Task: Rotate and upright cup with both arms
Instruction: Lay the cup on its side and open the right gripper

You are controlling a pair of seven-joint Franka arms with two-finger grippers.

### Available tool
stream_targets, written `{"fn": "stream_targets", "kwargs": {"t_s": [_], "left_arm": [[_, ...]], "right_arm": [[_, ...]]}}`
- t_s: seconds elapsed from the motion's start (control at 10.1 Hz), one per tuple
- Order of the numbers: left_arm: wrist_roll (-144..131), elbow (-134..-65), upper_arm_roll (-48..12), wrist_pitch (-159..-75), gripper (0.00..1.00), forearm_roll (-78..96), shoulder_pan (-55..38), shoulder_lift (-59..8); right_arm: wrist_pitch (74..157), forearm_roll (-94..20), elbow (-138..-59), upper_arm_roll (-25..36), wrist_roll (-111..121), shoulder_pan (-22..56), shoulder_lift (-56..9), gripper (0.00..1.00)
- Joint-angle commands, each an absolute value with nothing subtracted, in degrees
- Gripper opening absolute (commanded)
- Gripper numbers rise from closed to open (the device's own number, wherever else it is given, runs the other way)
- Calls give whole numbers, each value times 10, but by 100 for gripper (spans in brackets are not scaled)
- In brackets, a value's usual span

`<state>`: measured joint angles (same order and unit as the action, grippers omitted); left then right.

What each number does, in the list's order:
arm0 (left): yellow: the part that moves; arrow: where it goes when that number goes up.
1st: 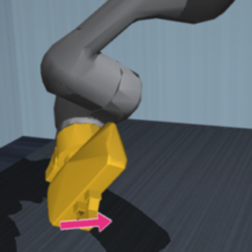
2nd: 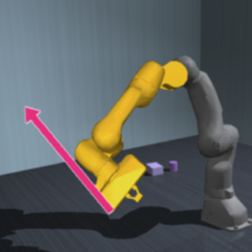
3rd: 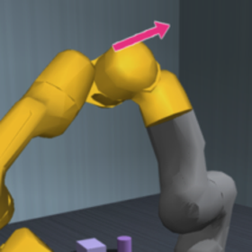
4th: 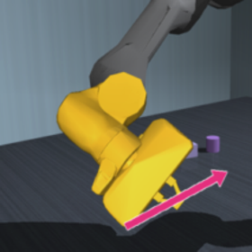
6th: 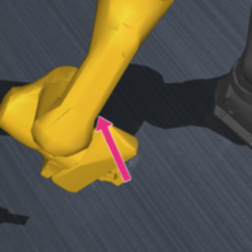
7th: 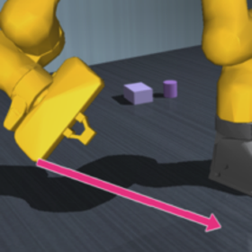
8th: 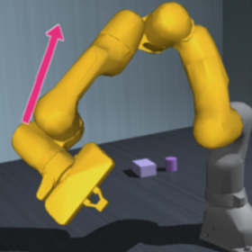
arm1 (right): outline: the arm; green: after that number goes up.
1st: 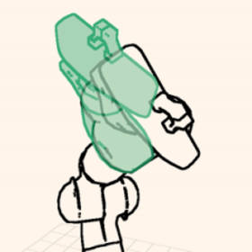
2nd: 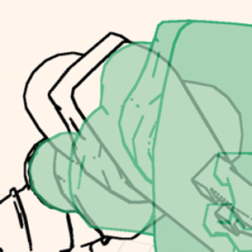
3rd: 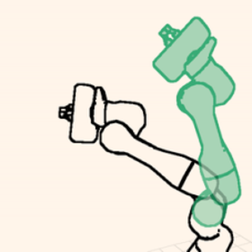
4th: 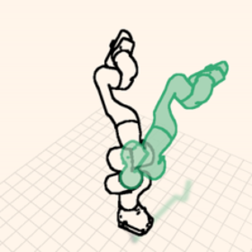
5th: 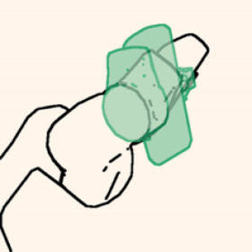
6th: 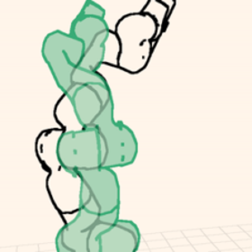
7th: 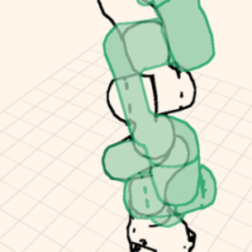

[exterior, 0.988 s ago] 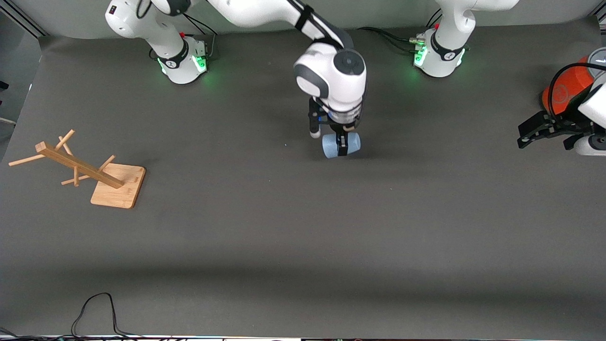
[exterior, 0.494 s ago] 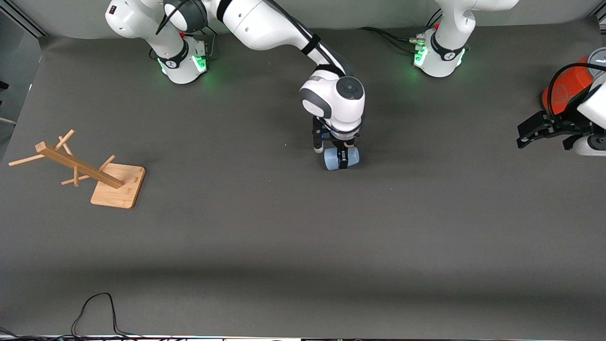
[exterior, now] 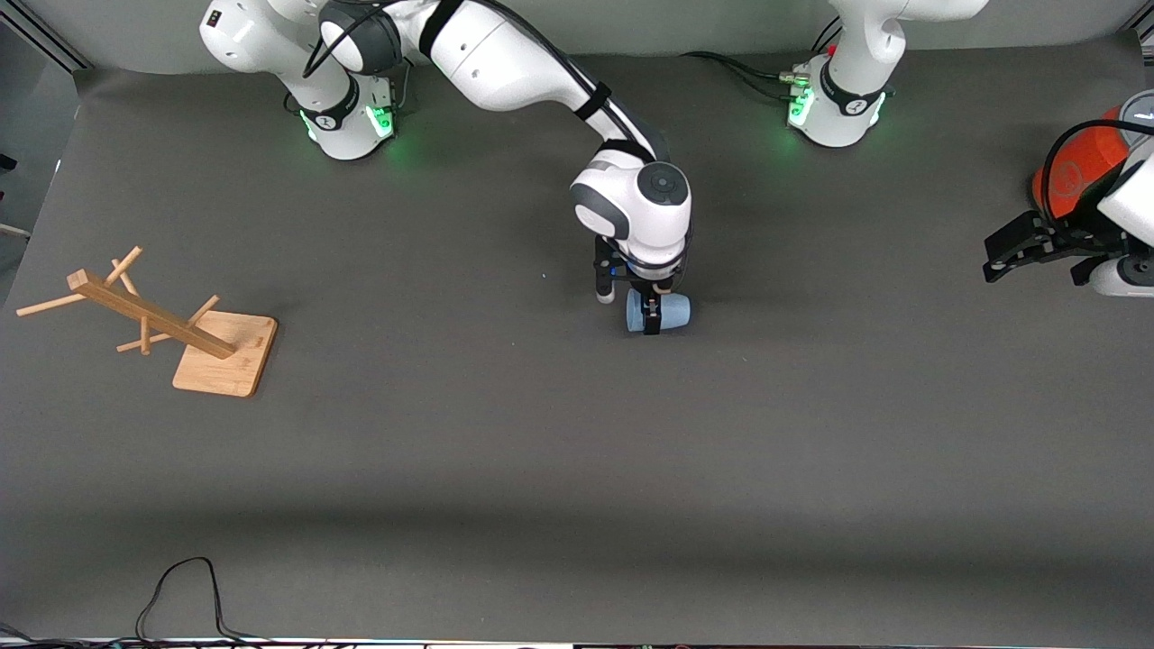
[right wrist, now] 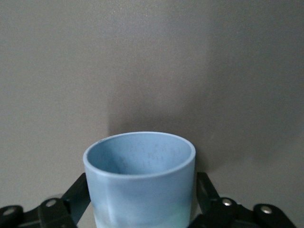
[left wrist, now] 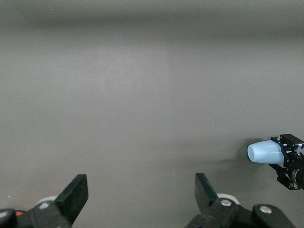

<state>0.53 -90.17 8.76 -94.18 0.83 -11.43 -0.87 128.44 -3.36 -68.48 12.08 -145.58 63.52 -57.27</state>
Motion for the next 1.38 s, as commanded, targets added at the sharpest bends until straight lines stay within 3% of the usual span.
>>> {"fn": "stream_targets", "kwargs": {"t_s": [0.0, 0.3, 0.49, 0.99, 1.28], "left_arm": [[13, -891, 90, -937, 100, 13, -117, -12], [13, -891, 90, -938, 100, 13, -118, -12], [13, -890, 90, -939, 100, 13, -117, -12], [12, -891, 89, -930, 100, 13, -119, -11], [-35, -889, 67, -905, 100, 11, -135, -11]], "right_arm": [[1285, -43, -661, 124, -1459, 633, -584, 100], [1276, -45, -660, 124, -1458, 630, -567, 100], [1223, -53, -661, 122, -1455, 618, -518, 100], [995, -122, -685, 118, -1301, 550, -319, 100], [885, -122, -754, 58, -1085, 399, -166, 100]]}}
